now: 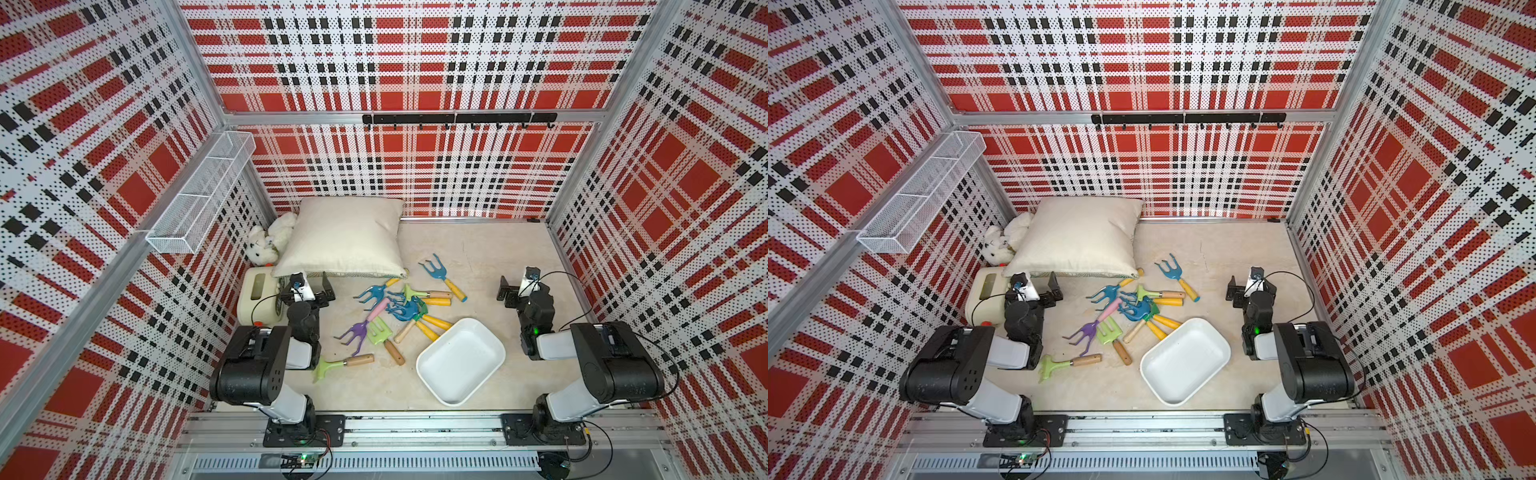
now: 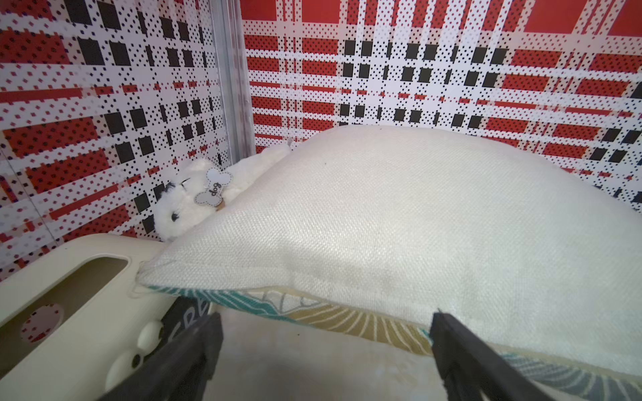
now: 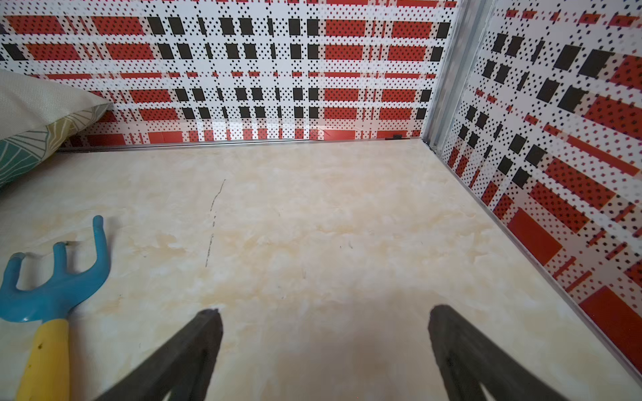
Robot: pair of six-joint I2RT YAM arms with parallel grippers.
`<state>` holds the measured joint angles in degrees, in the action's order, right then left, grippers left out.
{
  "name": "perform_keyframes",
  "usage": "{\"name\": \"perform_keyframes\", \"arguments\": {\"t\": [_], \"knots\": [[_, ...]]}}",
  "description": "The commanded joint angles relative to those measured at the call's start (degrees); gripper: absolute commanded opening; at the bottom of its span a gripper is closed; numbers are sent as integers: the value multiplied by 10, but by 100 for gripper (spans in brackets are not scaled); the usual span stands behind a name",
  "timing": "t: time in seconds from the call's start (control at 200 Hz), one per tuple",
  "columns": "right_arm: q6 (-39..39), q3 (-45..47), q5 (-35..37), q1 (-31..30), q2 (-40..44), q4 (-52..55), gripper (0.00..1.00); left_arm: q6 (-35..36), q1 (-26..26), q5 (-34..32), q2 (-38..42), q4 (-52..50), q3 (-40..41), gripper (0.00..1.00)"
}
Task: Put the rake into the storage box
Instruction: Move the storage box to the center of the board.
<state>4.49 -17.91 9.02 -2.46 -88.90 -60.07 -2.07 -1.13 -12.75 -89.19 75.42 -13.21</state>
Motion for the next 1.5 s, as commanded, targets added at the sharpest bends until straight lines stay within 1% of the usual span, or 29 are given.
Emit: {"name": "perform_keyframes", "arguments": {"t": [0.0,0.651,0.757,0.797,0.852,0.917,1.012,1.102,1.112,1.137,1.187,1.217,1.293,1.398,1.493], "knots": [[-2,0,3,3,6,-5,100,7,-4,-5,-3,15,6,99],[-3,0,4,3,6,-5,100,4,2,5,-4,15,5,99],[-3,2,3,3,7,-6,100,11,-7,2,1,18,10,99],[-8,-2,-13,3,9,-1,100,21,-21,-16,11,19,12,99],[-25,-24,-35,-2,29,57,100,31,-34,-40,28,37,30,99],[-30,-47,-4,-18,63,131,100,35,-52,-94,60,42,44,99],[-50,-36,20,-49,121,153,100,60,-82,-138,107,34,58,99],[-56,-52,24,-82,204,245,100,108,-125,-178,145,31,60,99],[-54,-54,24,-84,216,259,100,114,-142,-182,149,31,60,99],[-46,-60,25,-89,243,285,100,124,-157,-193,158,30,58,99],[-15,-70,11,-92,295,338,100,129,-183,-217,176,20,48,99],[15,-77,11,-92,326,375,100,130,-199,-220,188,5,42,99],[109,-112,52,-92,390,515,100,118,-241,-217,227,-60,22,99],[174,-156,51,-92,446,688,100,89,-303,-200,279,-142,-2,99],[248,-164,49,-92,483,787,100,46,-353,-207,321,-207,-19,99]]}}
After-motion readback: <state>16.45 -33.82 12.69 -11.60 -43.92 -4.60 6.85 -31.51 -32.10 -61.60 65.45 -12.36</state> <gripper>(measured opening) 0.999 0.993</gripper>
